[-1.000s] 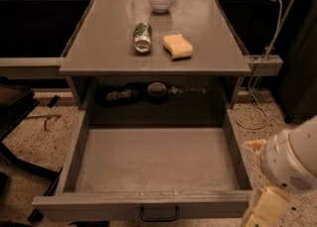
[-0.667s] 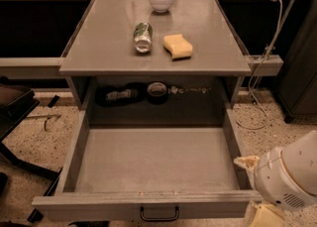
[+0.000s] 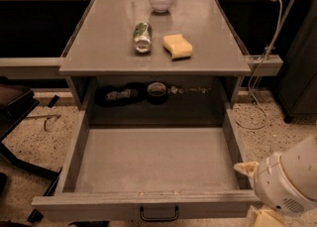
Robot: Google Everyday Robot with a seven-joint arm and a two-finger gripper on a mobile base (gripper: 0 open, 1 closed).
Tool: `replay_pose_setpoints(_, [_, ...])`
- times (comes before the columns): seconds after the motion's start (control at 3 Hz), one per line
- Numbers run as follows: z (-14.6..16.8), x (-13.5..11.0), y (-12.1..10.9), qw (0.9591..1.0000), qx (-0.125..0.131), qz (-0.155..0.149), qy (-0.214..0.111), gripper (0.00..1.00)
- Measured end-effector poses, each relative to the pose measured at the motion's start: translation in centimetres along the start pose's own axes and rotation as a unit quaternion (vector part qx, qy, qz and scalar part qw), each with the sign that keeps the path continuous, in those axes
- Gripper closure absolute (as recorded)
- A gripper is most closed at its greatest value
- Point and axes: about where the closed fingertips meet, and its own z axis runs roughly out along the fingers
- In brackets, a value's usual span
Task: Close top drawer
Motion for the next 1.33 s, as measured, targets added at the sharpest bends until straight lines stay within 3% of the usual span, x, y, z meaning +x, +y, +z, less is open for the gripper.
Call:
replay_pose_setpoints(1.0, [5.2,2.9,4.7,0.997,-0.072,0.016,0.026,0.0])
replay_pose_setpoints(1.33, [5.2,2.6,5.1,0.9966,-0.076,0.015,0.026,0.0])
